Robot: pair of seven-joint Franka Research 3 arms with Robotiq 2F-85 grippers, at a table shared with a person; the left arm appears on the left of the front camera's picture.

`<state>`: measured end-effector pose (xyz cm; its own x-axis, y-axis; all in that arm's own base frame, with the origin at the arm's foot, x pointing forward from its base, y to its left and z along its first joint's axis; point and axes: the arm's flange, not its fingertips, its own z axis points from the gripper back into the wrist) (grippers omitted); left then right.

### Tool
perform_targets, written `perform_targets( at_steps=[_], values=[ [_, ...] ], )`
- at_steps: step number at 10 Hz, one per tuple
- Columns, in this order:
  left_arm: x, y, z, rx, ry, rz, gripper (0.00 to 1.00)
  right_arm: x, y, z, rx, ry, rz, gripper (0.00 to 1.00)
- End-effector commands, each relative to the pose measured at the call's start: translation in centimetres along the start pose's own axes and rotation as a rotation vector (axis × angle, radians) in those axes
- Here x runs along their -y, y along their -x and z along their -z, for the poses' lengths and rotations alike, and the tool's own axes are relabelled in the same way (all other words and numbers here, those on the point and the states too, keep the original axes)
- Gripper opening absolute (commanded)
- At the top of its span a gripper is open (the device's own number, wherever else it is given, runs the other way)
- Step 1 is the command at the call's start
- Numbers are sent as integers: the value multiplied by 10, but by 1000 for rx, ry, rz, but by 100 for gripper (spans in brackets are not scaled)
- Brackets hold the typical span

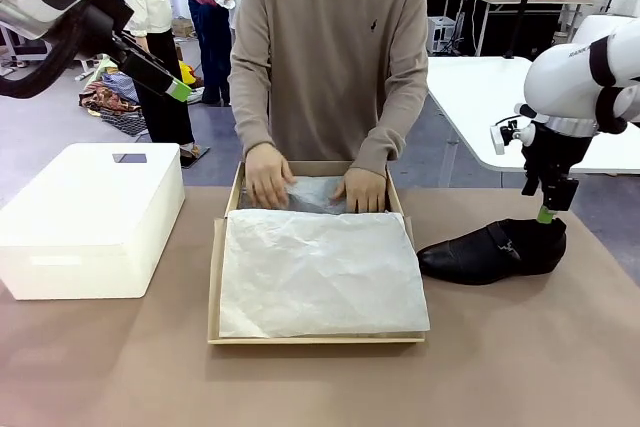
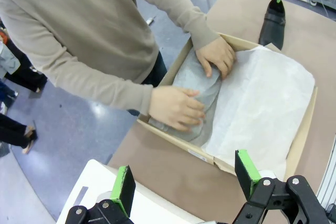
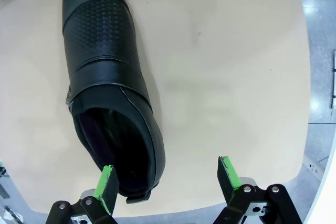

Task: Pack the shoes into the box.
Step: Place the other shoe of the Shoes into the Shoes Box.

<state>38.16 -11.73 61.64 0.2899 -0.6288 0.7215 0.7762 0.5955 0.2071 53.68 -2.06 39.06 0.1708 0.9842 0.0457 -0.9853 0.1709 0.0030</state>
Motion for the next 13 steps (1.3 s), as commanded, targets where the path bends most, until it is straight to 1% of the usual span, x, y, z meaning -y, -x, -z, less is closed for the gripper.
perform_targets(
  at_steps=[1,5,9,13],
  values=[
    [0,1,-1,12,13,-4,100,8,6,4,43,17,-27,100],
    [0,1,-1,12,13,-4,100,13,5,20,43,2,-20,100],
    [0,1,-1,12,13,-4,100,17,5,40,38,-15,-57,100],
    [0,1,-1,12,13,-4,100,20,5,51,41,-28,-60,100]
  ],
)
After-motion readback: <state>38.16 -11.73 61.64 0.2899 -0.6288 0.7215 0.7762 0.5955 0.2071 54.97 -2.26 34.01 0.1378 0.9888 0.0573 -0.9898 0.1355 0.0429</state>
